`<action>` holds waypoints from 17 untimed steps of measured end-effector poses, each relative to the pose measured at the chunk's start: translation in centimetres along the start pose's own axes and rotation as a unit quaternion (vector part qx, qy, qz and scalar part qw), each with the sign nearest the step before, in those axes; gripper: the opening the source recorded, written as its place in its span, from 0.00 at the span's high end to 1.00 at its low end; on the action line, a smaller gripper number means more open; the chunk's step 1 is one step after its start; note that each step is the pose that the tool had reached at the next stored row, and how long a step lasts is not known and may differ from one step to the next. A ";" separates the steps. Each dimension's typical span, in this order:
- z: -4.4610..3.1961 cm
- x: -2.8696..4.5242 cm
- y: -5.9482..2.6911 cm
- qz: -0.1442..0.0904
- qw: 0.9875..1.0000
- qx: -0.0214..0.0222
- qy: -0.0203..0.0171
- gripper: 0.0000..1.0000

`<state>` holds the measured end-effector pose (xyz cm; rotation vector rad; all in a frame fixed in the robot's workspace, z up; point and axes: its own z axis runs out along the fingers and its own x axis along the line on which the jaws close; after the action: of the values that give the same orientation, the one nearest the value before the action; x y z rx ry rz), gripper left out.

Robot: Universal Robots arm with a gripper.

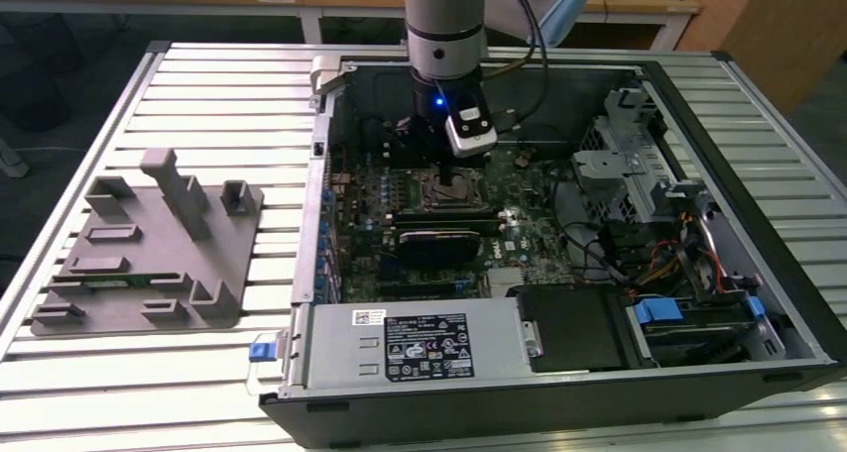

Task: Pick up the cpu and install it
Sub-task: 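Install the first cpu locking lever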

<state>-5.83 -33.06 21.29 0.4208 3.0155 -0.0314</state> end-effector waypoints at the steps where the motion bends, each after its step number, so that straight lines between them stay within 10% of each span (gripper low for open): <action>1: -0.01 0.00 0.00 0.000 1.000 -0.001 0.001 0.89; 10: -0.12 -0.25 0.06 0.000 1.000 -0.002 0.001 0.89; 17: -1.94 -0.44 0.05 0.000 1.000 -0.002 0.001 0.89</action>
<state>-5.57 -33.06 23.26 0.4214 3.0170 -0.0253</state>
